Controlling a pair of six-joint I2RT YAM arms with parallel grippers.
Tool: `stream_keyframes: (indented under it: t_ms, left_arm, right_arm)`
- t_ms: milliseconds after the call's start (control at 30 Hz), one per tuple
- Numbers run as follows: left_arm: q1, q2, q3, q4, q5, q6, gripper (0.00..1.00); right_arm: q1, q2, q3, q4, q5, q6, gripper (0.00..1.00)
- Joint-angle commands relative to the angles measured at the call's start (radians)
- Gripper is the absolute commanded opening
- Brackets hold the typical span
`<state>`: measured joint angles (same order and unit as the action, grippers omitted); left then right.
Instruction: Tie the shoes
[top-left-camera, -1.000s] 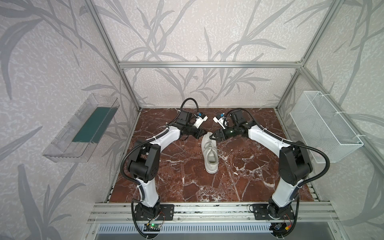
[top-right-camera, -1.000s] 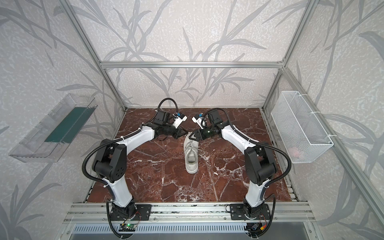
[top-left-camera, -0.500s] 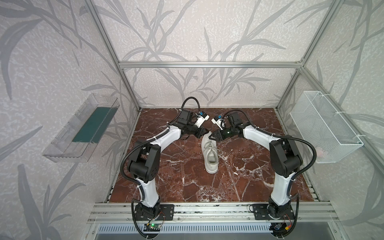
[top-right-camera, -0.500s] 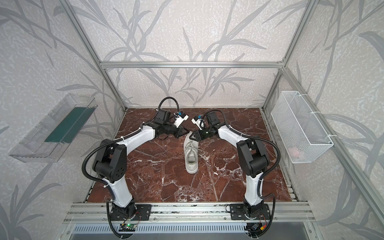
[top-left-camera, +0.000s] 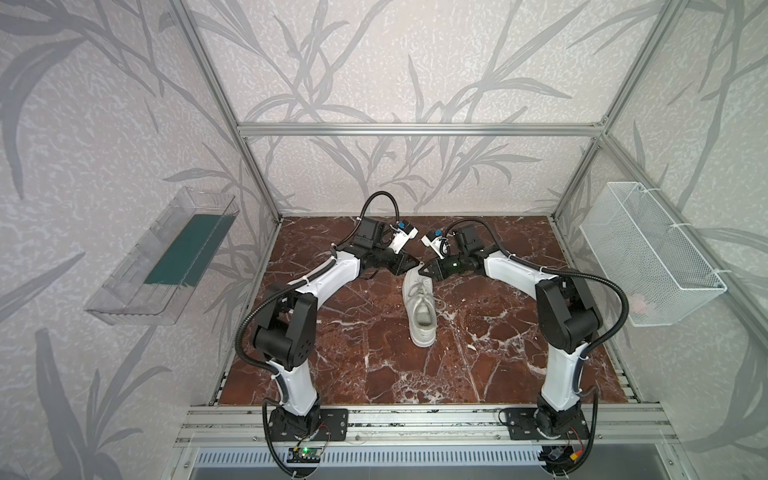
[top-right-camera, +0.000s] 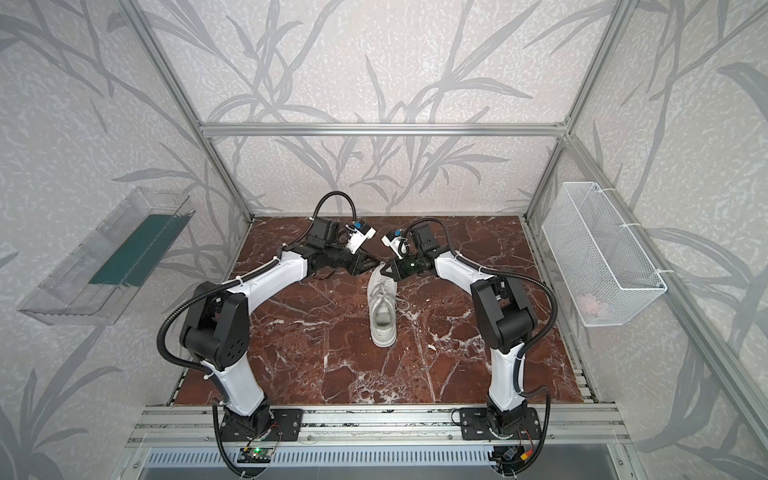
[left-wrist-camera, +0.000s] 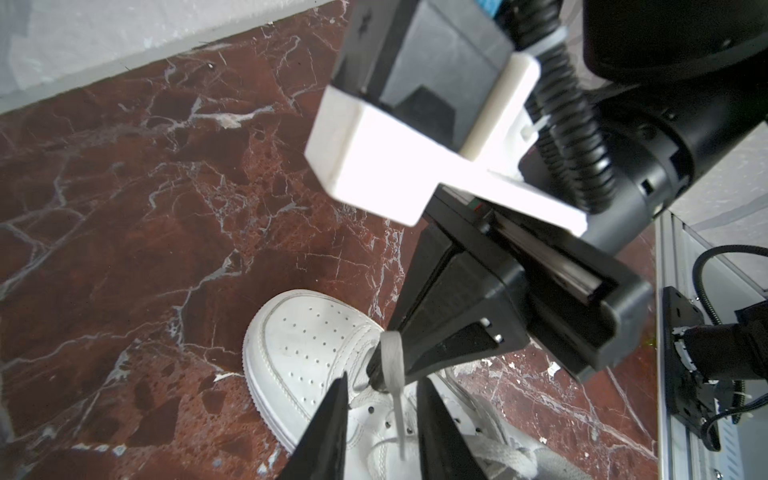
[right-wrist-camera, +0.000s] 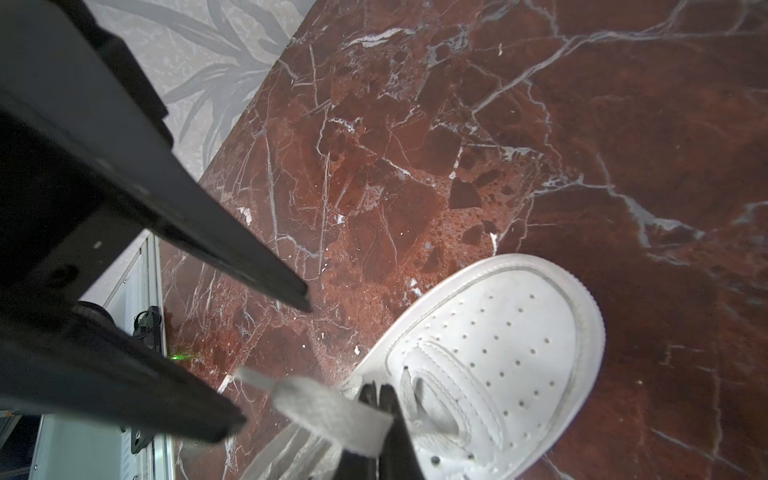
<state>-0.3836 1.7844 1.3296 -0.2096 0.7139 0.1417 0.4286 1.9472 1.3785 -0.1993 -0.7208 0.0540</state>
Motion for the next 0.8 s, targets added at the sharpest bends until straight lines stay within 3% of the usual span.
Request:
stream_keyframes:
  t_ms: [0, 367, 567, 767]
  left_arm:
    - [0.01, -0.084, -0.046, 0.022, -0.022, -0.006, 0.48]
    - [0.042, -0.111, -0.179, -0.078, -0.046, -0.055, 0.54]
    - [0.021, -0.078, -0.256, 0.028, -0.068, -0.149, 0.55]
    - [-0.012, 0.017, -0.225, 0.04, -0.078, -0.21, 0.54]
  right_arm:
    - [-0.005, -0.083, -0.036, -0.011, 0.032, -0.009, 0.0]
    - [-0.013, -0.134, -0.078, -0.048, 0.052, -0.013, 0.0]
    - [-0.013, -0.132, -0.085, -0.046, 0.041, -0.006, 0.0]
    - [-0.013, -0.134, -0.083, -0.05, 0.036, -0.003, 0.0]
